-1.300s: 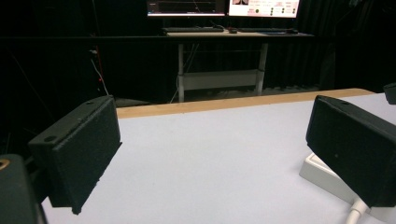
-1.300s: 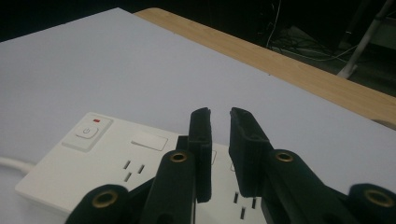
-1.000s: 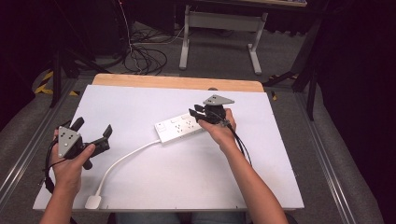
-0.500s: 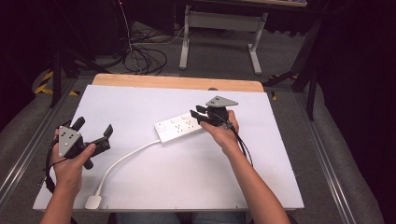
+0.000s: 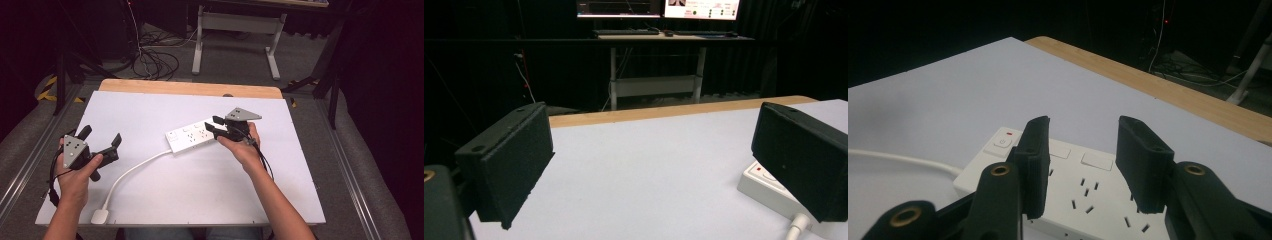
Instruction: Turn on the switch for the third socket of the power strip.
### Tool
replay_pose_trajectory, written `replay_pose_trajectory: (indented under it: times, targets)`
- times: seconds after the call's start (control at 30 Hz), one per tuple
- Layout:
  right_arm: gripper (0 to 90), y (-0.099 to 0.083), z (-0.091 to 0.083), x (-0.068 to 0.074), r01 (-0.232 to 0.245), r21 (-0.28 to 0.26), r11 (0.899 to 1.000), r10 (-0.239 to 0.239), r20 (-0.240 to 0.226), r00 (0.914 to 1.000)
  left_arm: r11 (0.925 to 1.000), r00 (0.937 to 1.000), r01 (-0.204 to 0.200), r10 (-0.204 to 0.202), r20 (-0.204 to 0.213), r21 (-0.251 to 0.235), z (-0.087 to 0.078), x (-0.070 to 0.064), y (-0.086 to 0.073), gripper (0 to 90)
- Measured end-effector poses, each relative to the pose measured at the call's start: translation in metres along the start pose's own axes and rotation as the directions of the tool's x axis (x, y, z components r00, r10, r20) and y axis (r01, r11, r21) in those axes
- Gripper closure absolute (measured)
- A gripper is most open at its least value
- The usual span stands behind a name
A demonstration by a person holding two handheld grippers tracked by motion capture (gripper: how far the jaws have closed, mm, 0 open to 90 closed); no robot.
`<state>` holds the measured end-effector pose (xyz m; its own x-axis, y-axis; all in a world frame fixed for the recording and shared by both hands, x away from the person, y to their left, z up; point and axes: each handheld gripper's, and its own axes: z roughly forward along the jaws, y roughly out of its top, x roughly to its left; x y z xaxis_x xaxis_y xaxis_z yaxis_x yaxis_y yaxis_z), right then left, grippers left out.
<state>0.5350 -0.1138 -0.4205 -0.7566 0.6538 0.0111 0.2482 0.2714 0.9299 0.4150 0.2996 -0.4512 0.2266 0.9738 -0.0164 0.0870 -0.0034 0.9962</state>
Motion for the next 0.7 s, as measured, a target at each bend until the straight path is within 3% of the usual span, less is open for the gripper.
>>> replay_pose_trajectory:
  times: [0.2, 0.3, 0.7]
  targets:
    - [53.8, -0.006, -0.018, 0.000, 0.030, -0.054, 0.998, -0.031, -0.010, 0.9995, 1.0000, 1.0000, 0.004, -0.004, 0.000, 0.000, 0.001, 0.001, 0.000, 3.7]
    - [51.2, -0.009, -0.025, -0.001, 0.022, -0.087, 0.996, -0.024, -0.015, 0.9996, 1.0000, 1.0000, 0.004, -0.004, 0.000, 0.000, 0.000, 0.000, 0.000, 3.7]
    - [48.3, -0.028, -0.056, 0.005, 0.040, -0.139, 0.989, -0.045, -0.028, 0.9986, 1.0000, 1.0000, 0.004, -0.004, -0.002, -0.003, -0.001, 0.001, 0.000, 3.7]
